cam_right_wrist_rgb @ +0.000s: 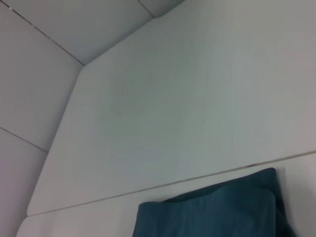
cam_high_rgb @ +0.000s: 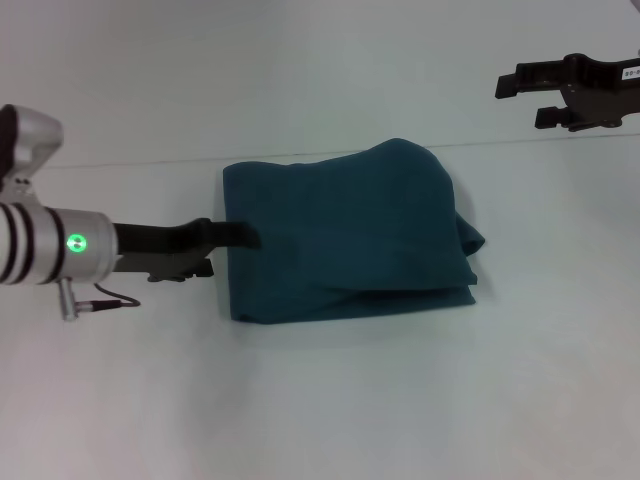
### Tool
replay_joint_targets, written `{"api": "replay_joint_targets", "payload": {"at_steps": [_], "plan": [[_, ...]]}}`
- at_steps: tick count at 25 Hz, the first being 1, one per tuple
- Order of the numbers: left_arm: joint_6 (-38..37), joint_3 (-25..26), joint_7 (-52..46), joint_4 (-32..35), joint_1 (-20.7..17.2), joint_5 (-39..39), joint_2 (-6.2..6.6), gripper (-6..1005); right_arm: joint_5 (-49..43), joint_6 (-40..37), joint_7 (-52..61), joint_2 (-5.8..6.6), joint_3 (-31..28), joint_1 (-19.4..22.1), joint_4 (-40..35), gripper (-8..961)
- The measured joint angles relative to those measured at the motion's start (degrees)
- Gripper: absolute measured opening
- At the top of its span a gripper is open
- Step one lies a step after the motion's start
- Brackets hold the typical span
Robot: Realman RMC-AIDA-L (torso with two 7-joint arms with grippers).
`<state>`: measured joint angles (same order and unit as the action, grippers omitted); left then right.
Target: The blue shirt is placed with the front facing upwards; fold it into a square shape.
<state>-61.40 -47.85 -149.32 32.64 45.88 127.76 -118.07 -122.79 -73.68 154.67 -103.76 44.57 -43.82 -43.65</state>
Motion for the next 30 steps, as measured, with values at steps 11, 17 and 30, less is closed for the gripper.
{"api": "replay_joint_targets", "payload": {"at_steps": [11,17,30], "plan": [[8.63,-8.29,-0.44,-5.70,4.12,0.03,-0.83,925,0.00,0.03,0.01,0.33,-0.11,0.27,-0.01,915],[11.40,-10.66,-0.49,-7.55,5.57,0.11,-1.48,920,0.00,0.03,0.02,0.39,-0.11,0.32,-0.03,914],[12.89,-12.78,-0.72,-7.00,7.96,3.98,-3.41,907,0.06,-0.06,-0.30,0.41,-0.94,0.38,0.37,914]]}}
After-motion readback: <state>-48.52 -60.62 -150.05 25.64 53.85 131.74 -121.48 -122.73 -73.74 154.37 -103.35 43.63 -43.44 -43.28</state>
